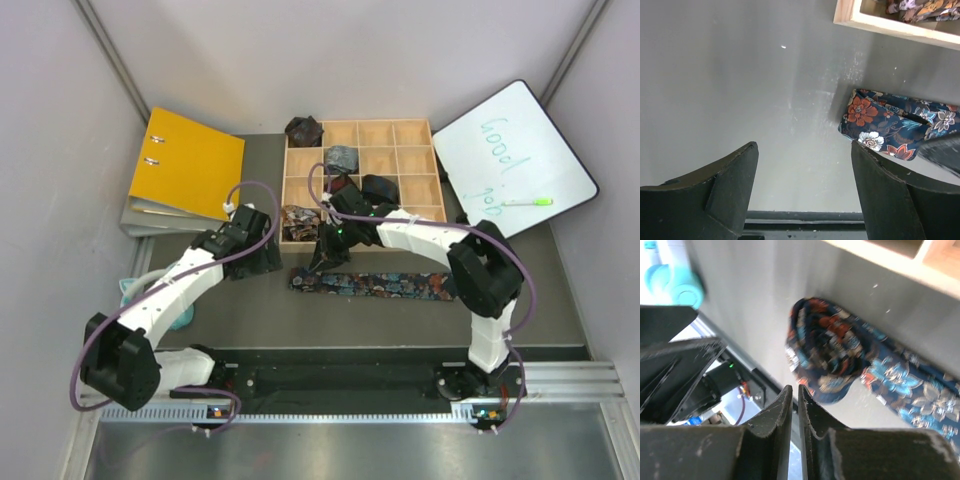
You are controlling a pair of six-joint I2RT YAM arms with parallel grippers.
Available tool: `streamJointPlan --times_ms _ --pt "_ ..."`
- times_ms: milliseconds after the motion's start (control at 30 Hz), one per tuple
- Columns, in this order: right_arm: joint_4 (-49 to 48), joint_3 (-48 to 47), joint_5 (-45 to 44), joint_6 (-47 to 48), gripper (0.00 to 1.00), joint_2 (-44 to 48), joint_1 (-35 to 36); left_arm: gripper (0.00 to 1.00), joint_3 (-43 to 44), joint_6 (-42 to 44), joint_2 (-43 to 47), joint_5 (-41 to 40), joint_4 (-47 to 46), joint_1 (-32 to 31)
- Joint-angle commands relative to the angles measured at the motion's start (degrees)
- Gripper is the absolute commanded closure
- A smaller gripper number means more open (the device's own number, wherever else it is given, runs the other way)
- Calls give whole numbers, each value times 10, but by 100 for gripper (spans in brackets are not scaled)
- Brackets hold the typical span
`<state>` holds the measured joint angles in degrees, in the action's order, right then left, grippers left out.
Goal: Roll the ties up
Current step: Roll the tie at the center of the board.
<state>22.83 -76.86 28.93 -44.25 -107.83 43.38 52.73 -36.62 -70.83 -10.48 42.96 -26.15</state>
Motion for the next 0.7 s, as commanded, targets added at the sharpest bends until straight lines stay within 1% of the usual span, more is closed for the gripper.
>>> streamJointPlan --times_ms 0,133,267,333,533,667 --pt "-35 -16 7 2 90 -24 7 21 -26 8 11 63 -57 11" --pt "-33 5 -11 16 90 -26 4 21 -39 7 15 89 -86 13" --pt "-55 51 -12 15 91 -19 -10 21 -47 3 11 101 -110 14" --pt "-65 66 -12 18 91 -19 -14 21 -53 1 10 140 -129 15" --pt "-78 84 -9 21 91 -19 -19 21 -79 -10 -8 186 -202 15" --pt "-76 82 -7 24 91 -18 -21 22 -90 -17 -34 217 -234 15"
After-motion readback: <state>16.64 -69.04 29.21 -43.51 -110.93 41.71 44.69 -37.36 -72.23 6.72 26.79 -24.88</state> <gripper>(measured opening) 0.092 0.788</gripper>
